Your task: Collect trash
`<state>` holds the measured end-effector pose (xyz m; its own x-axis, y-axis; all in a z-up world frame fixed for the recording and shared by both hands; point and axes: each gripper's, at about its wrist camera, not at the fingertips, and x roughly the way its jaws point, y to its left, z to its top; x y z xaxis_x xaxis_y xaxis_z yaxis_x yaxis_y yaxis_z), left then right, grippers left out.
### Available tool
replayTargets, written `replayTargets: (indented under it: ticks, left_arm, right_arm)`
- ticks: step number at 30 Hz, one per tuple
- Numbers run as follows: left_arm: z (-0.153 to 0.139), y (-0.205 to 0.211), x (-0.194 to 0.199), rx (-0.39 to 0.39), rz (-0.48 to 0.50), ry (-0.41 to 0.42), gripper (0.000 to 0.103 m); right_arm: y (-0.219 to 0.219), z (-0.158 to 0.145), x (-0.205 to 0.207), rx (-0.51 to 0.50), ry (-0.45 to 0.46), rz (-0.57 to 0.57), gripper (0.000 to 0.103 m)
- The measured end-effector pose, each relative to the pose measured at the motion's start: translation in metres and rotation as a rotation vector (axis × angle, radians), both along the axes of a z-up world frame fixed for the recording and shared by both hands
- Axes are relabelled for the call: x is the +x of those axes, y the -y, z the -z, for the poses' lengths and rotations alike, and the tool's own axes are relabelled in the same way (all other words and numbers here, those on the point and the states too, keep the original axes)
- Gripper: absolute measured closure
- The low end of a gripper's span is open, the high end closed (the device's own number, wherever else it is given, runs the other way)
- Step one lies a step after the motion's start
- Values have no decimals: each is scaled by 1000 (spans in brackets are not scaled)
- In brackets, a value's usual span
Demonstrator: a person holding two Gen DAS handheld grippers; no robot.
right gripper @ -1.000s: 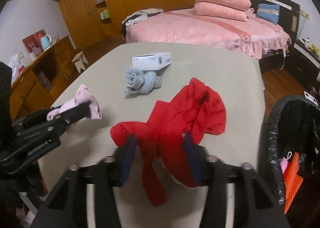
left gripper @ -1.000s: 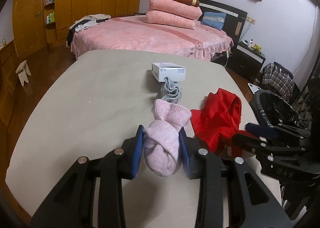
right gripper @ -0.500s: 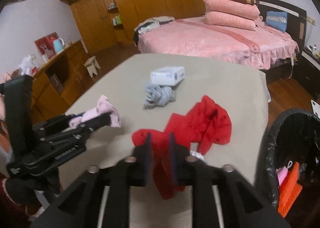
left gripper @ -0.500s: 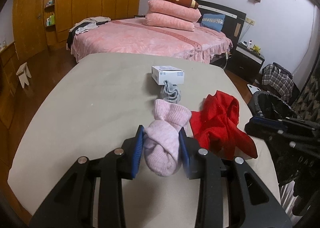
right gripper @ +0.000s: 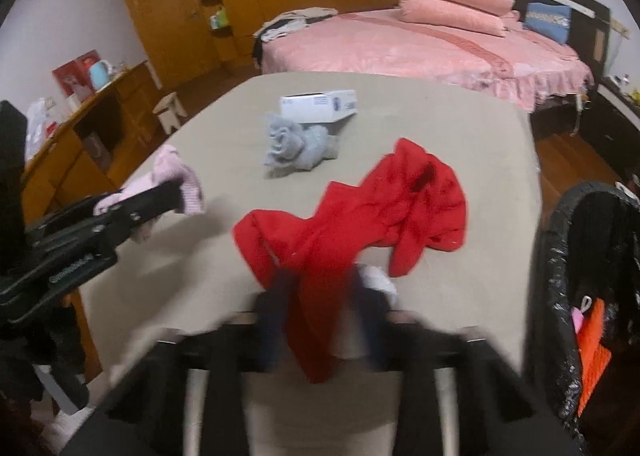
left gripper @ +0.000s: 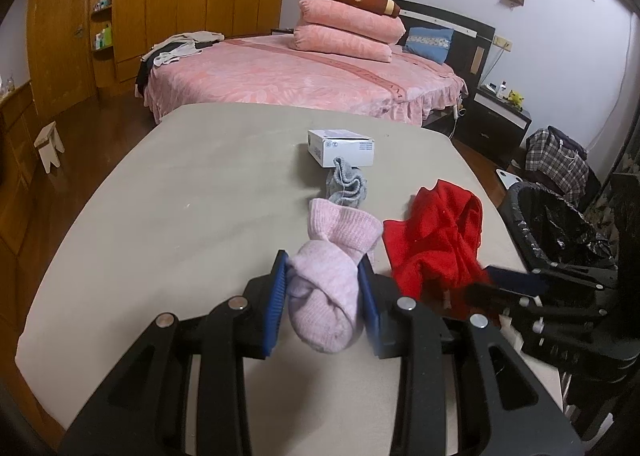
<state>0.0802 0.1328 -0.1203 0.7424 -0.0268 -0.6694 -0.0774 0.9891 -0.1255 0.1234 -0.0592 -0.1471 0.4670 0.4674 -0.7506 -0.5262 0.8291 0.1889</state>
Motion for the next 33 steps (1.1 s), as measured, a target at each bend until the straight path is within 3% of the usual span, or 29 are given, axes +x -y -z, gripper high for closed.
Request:
replayTargets:
  ticks: [3,10,15,17,20,23,26,28,30,32,33]
  left_arm:
    - [-4,0,-2,0,3,14,70]
    - [-17,3,-9,-4,12,49,70]
    - [-18,6,-11,-3,19,53,70]
    - [-16,5,-12,2,16,47,70]
    - [-12,1,-12,5,7,33,70]
    - [-6,-5,-13,3,-10,15,70]
    - [-3,-9,-15,5,-15,8,70]
    - [-2,-10,-15,6,-15,7,70]
    - [-3,-12,-14,2,-16,6,70]
    - [-3,-12,-15,2,-15,8,70]
    - [-4,-12,-16,3,-14,11,70]
  right_arm:
    - [3,-13,-3,41,21,-7,96]
    - [15,-63,-15,128,135,-37,98]
    - [13,-59,-9,98,110,-19,94]
    - [14,-50,-6,89,73,-10,85]
    - [13,-33,-2,84,21,12,61]
    - [6,-15,3,66,-23,13,52]
    - [-2,-3,6,52,-42,9,50]
    - [-8,3,9,49,-58,-9,59]
    - [-15,7,12,41,-68,-34,84]
    - [-15,5,13,61,-81,-46,98]
    - [-14,0,12,79,-69,-48,100]
